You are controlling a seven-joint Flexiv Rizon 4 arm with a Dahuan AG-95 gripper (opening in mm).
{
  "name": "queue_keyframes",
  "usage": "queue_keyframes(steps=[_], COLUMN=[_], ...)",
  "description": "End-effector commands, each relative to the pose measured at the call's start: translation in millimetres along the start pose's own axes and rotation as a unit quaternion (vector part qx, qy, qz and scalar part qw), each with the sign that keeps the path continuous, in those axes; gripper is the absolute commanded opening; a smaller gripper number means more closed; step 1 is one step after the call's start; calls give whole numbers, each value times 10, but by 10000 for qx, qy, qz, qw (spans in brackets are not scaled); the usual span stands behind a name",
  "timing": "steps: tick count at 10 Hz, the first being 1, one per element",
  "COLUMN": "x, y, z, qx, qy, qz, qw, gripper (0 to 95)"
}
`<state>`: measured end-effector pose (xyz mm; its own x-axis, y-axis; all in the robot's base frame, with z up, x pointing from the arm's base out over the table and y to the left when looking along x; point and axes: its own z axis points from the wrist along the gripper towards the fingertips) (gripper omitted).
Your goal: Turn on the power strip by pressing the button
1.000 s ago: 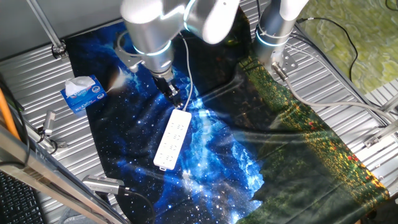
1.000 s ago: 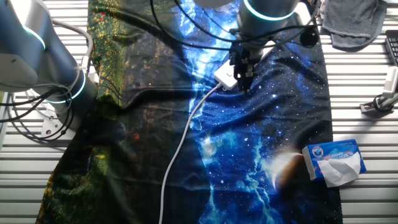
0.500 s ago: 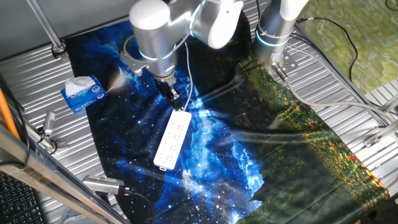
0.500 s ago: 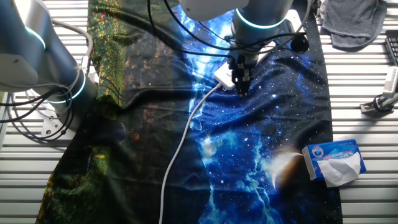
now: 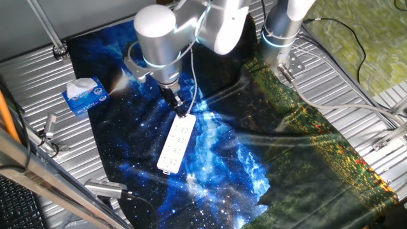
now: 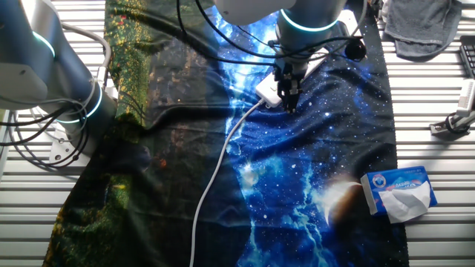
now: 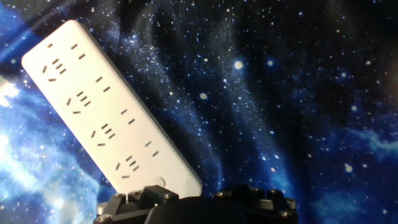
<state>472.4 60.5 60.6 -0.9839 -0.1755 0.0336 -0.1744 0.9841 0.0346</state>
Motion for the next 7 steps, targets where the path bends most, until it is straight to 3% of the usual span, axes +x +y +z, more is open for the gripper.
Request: queue_keyframes(steps=[1,7], x=[1,20], y=[3,40], z=[58,230], qx=[20,27], qy=[-35,-36], qz=[-11,-87], qw=[10000,10000], gripper=[760,760])
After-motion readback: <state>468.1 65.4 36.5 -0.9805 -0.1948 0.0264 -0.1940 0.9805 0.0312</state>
